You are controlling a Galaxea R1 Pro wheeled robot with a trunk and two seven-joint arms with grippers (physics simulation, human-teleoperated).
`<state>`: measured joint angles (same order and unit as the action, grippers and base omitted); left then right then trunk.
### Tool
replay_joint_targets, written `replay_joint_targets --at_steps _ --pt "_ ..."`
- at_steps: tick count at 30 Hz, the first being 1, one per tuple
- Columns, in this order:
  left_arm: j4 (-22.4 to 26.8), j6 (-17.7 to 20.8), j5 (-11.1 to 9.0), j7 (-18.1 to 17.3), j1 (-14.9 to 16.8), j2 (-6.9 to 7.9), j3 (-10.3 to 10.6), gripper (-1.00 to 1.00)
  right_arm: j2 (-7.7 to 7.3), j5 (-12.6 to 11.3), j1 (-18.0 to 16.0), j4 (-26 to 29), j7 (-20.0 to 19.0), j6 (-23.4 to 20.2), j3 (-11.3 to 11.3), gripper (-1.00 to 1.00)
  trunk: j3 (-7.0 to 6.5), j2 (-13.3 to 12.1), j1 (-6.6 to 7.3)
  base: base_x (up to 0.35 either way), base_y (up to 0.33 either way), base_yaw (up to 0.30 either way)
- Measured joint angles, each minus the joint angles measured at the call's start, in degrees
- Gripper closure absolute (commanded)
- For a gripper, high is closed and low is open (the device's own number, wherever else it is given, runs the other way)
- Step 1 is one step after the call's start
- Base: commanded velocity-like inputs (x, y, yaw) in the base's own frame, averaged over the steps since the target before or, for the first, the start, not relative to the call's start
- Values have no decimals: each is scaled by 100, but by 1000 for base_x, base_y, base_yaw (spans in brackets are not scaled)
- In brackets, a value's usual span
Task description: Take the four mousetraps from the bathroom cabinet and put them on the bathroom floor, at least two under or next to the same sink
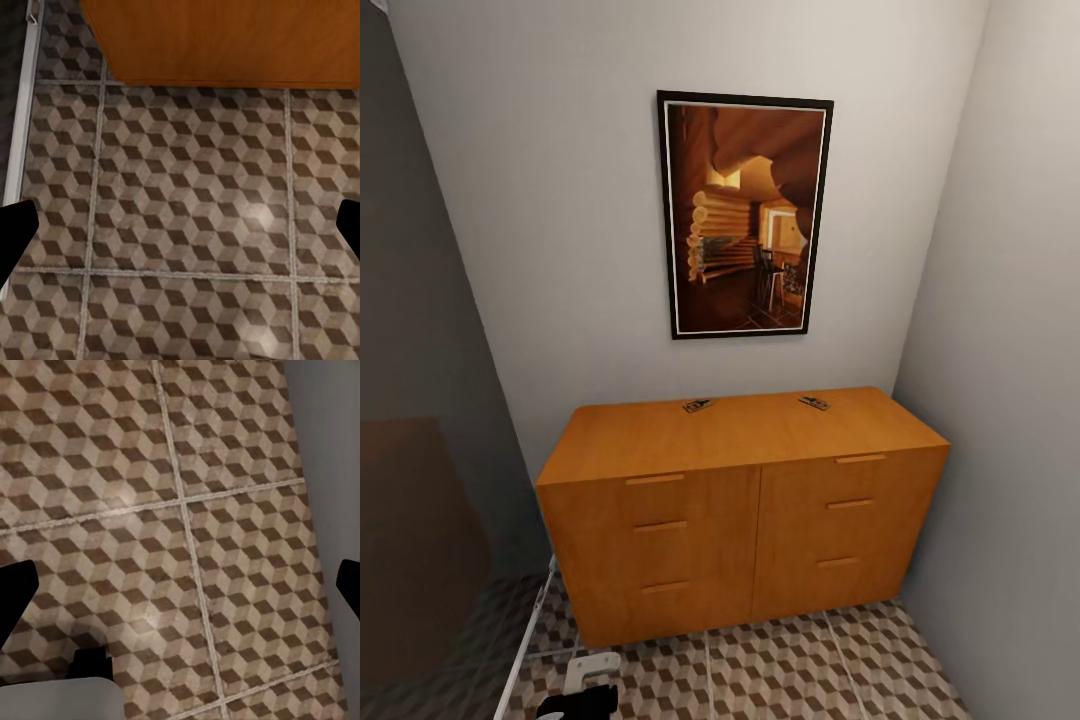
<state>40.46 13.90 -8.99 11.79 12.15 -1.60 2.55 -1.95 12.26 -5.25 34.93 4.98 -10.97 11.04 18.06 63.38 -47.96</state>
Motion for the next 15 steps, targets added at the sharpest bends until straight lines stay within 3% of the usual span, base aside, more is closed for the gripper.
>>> replay_joint_targets --at_steps 9,15 --pt "44 45 5 1 33 13 0 -100 -16 7 0 79 9 -3 0 -100 0 0 0 0 0 0" --pt "322 439 20 -3 62 1 7 -100 -39 10 -1 763 2 -199 2 -100 0 0 0 0 0 0"
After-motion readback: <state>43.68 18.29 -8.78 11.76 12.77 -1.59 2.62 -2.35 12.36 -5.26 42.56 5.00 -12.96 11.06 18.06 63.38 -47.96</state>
